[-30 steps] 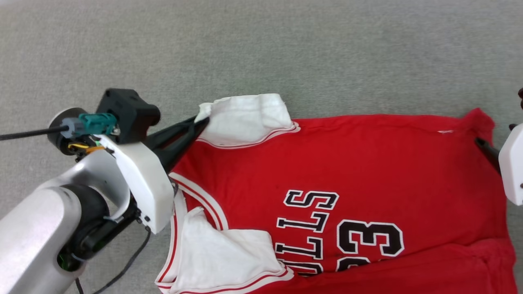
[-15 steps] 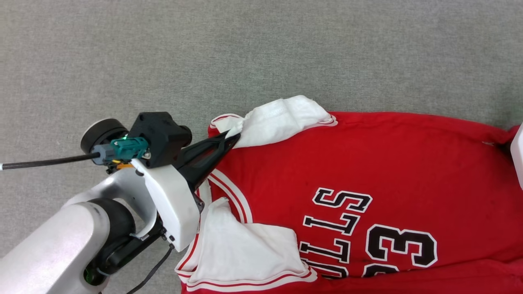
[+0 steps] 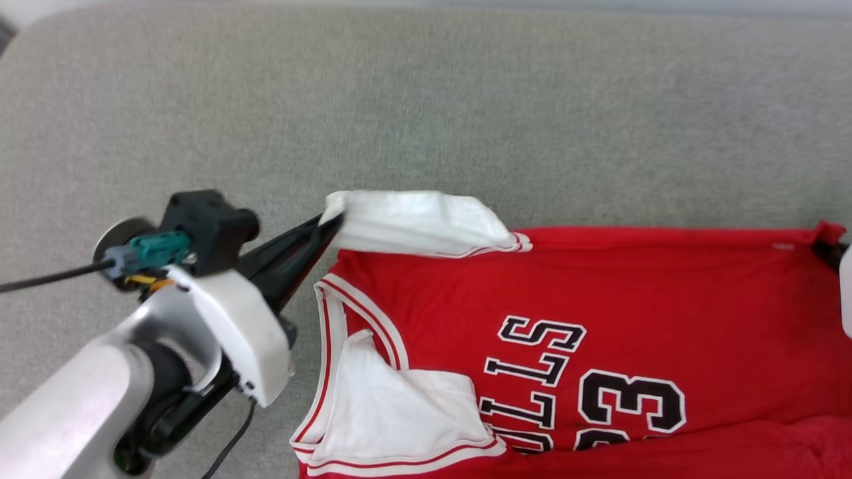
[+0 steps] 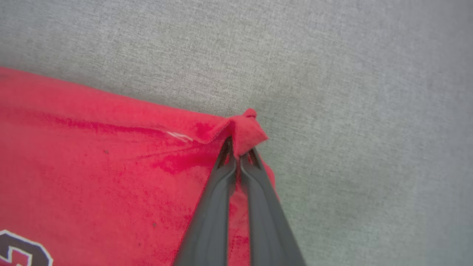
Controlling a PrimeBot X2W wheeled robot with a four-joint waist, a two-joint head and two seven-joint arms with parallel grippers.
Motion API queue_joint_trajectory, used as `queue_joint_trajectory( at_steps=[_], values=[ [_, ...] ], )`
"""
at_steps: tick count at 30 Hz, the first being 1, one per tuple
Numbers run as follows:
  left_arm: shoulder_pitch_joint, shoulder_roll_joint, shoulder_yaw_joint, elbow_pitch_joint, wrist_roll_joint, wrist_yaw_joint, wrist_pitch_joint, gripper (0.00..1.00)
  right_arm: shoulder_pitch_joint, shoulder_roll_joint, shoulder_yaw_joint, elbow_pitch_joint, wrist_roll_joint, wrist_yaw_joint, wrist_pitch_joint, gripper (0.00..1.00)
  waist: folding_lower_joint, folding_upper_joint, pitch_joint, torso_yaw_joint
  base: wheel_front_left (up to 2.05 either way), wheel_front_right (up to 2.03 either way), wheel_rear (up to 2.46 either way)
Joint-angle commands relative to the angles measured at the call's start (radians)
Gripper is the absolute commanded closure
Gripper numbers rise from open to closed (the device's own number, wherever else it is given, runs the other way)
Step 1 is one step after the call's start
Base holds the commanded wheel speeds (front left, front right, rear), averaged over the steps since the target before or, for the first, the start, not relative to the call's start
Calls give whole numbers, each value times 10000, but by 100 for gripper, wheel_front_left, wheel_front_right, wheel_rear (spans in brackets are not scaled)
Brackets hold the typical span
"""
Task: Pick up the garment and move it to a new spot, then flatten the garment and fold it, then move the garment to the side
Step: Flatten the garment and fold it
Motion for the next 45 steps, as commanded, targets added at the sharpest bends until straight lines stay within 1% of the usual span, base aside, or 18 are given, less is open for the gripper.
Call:
queue_joint_trajectory(
  at_steps=[1, 5, 7, 9, 13, 16, 18, 24, 28, 30, 36, 37, 38, 39, 40, 41, 42, 45],
  values=[
    [404, 142, 115, -10, -95, 142, -140, 100, 404, -145, -65, -264, 40, -9, -55, 100, 0, -1, -566, -188, 0, 0, 0],
    [1206, 392, 189, -317, -327, 473, -238, 100, 1360, -165, -303, -1063, 253, -8, -273, 100, 0, -1, -1121, -188, 0, 0, 0],
    [1597, 646, 185, -526, -214, 682, -233, 100, 2032, -9, -538, -1531, 469, -8, -397, 100, 0, -1, -1318, -162, 0, 0, 0],
    [2022, 747, 116, -707, -230, 854, -236, 100, 2762, -53, -773, -1981, 427, -8, -466, 100, 0, -1, -1458, -109, 0, 0, 0],
    [2947, 987, -47, -993, -474, 1111, -214, 100, 4204, 214, -1195, -2698, 349, -8, -560, 100, 0, -1, -1589, -32, 0, 0, 0],
    [3553, 1151, -366, -945, -431, 1156, -141, 100, 5084, 292, -1315, -2978, 282, -8, -575, 100, 0, -1, -1571, 16, 0, 0, 0],
    [3918, 1217, -641, -774, -364, 1102, -99, 100, 5509, 267, -1283, -2993, 160, -8, -568, 100, 0, -1, -1544, 24, 0, 0, 0],
    [4305, 990, -1255, 19, -291, 824, -67, 100, 6053, -54, -979, -2762, -40, -8, -517, 100, 0, -1, -1457, 61, 0, 0, 0],
    [4144, 769, -1555, 625, -157, 562, -40, 100, 6032, -295, -589, -2575, -94, -8, -631, 100, 0, -1, -1395, 66, 0, 0, 0],
    [4100, 711, -1621, 770, -90, 497, -57, 100, 5983, -334, -487, -2526, -118, -8, -676, 100, 0, -1, -1376, 61, 0, 0, 0],
    [3828, 214, -1978, 1756, 202, 134, -295, 100, 5771, -420, 51, -2107, -70, -8, -900, 100, 0, -1, -1378, 34, 0, 0, 0],
    [3776, 166, -2020, 1885, 259, 65, -328, 100, 5730, -427, 95, -2056, -86, -8, -979, 44, 0, -1, -1403, 27, 0, 0, 0],
    [3726, 112, -2027, 1998, 312, 60, -444, 100, 5699, -395, 108, -1982, -80, -8, -1054, 0, 0, -1, -1444, 18, 0, 0, 0],
    [3710, 39, -2016, 2121, 345, 61, -547, 96, 5662, -372, 137, -1929, -86, -8, -1143, 0, 0, -1, -1498, 5, 0, 0, 0],
    [3752, -35, -1997, 2234, 317, 73, -632, 58, 5620, -339, 129, -1881, -76, -8, -1228, 0, 0, -1, -1560, -11, 0, 0, 0],
    [3789, -80, -1979, 2317, 266, 88, -699, 18, 5595, -291, 111, -1835, 5, -8, -1282, 0, 0, -1, -1614, -36, 0, 0, 0],
    [3788, -90, -1954, 2391, 247, 75, -757, 0, 5585, -228, 77, -1819, 91, -6, -1341, 0, 0, -1, -1665, -54, 0, 0, 0],
    [3717, -131, -1853, 2558, 381, 121, -1097, 0, 5659, -203, -85, -1874, 294, -6, -1445, 0, 0, -1, -1909, -104, 0, 0, 0]
  ],
)
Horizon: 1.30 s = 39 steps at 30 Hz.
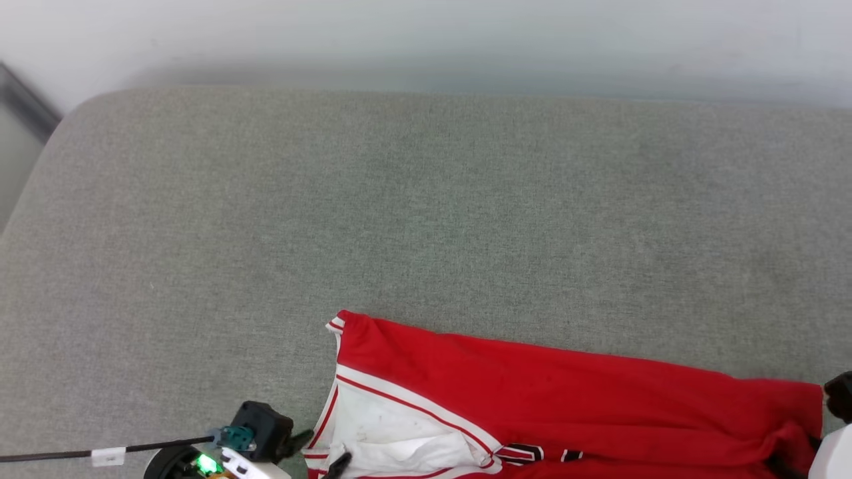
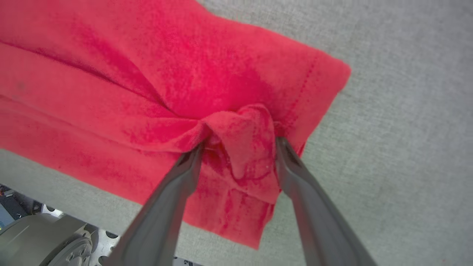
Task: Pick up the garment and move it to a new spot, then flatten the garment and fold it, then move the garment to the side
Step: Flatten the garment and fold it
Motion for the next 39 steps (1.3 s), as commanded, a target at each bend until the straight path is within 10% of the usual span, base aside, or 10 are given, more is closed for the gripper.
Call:
queue_joint_trajectory(
  at_steps=[1, 12, 22, 39],
  values=[
    [-38, -45, 62, 46, 59, 48, -175, 0, 20, -4, -100, -63, 67, -6, -43, 0, 0, 0, -206, -50, 0, 0, 0],
    [366, -521, 1376, -135, -40, 893, -2743, 0, 519, 734, -1838, -1660, 494, -4, 606, 0, 0, 0, -922, -289, 0, 0, 0],
    [251, -1618, 3260, -336, 1375, 1550, -4946, 0, 341, 3214, -3567, -1805, -774, -4, 1149, 0, 0, 0, -528, -218, 0, 0, 0],
    [1357, -4379, 6492, -634, 4691, -556, -4942, 0, -24, 5083, -4260, 907, -1493, -4, 166, 0, 0, 0, -53, 131, 0, 0, 0]
  ],
)
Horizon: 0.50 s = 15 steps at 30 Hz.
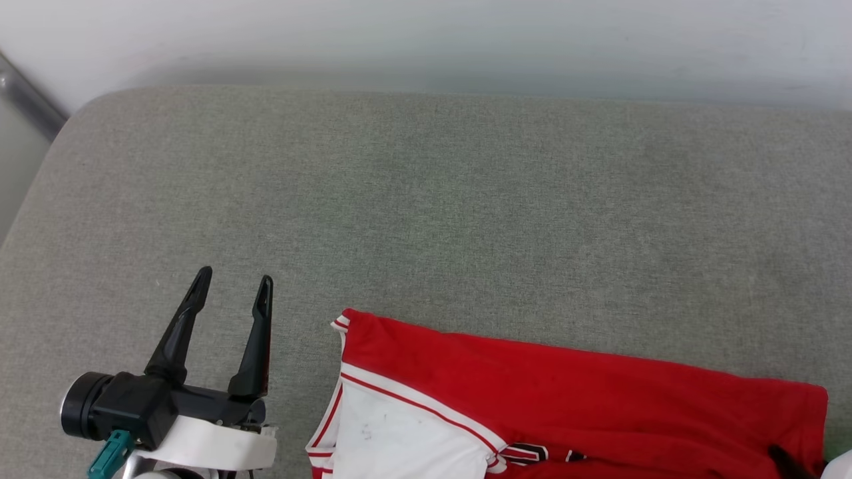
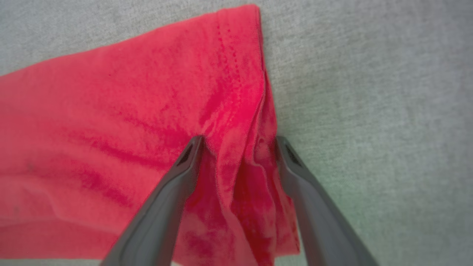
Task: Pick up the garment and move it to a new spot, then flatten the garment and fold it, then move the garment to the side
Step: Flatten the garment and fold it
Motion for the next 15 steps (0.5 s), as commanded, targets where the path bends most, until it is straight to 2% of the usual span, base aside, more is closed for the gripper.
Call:
queue_joint_trajectory(
  at_steps=[1, 8, 12, 13, 14, 15],
  values=[
    [109, -192, 178, 51, 173, -184, -20, 0, -82, 92, 121, 387, 88, -4, -62, 0, 0, -1, 32, 32, 0, 0, 0],
    [89, -746, 709, 202, 604, -724, -20, 0, -154, -99, 220, 1152, 44, -12, -440, 0, 0, -1, 92, 76, 0, 0, 0],
    [95, -892, 896, 246, 771, -877, -20, 0, -17, -50, 766, 1418, 394, -6, -244, 0, 0, -1, 92, 65, 0, 0, 0],
    [98, -925, 933, 254, 776, -906, -20, 0, 28, -11, 985, 1427, 567, 2, -162, 51, 0, -1, 90, 58, 0, 0, 0],
    [103, -948, 971, 265, 813, -937, -21, 0, 53, 51, 1148, 1395, 738, 23, -161, 82, 0, -1, 82, 49, 0, 0, 0],
    [107, -965, 1003, 274, 836, -953, -21, 0, 64, 78, 1280, 1340, 893, 54, -205, 100, 0, -1, 71, 39, 0, 0, 0]
  ],
)
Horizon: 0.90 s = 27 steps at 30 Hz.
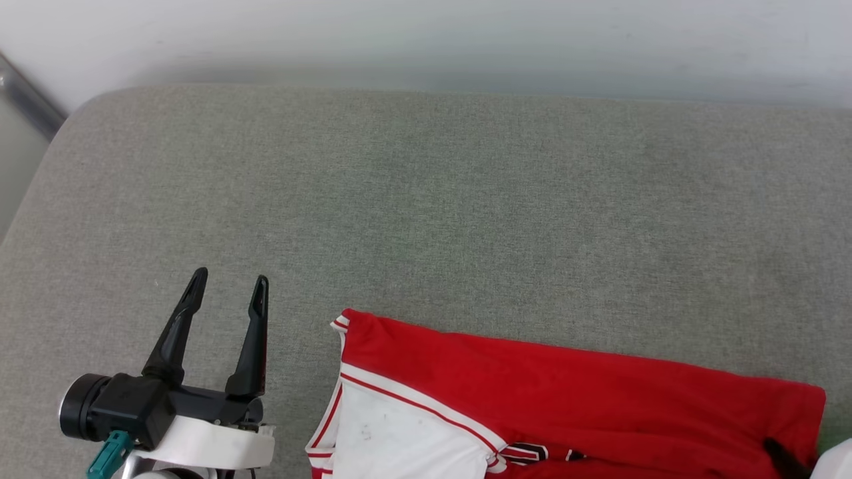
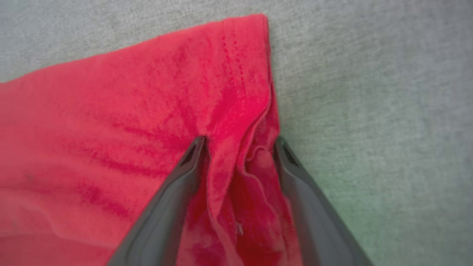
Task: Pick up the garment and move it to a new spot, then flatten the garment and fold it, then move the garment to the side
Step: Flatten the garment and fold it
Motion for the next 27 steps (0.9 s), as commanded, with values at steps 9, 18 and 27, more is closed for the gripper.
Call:
queue_joint_trajectory(
  at_steps=[9, 18, 27],
  values=[
    [157, -115, 164, 67, 147, -114, -21, 0, 84, -108, 289, 171, 134, 44, -547, 100, 0, 0, -191, -156, 0, 0, 0],
    [275, -148, 89, 62, 132, -135, -21, 0, -403, -1082, -1291, 615, -906, 45, -1339, 100, 0, 0, -311, -297, 0, 0, 0],
    [376, -161, 55, 141, 10, -138, -21, 0, -290, -630, -861, -172, -760, 51, -957, 100, 0, 0, -502, -367, 0, 0, 0]
  ],
)
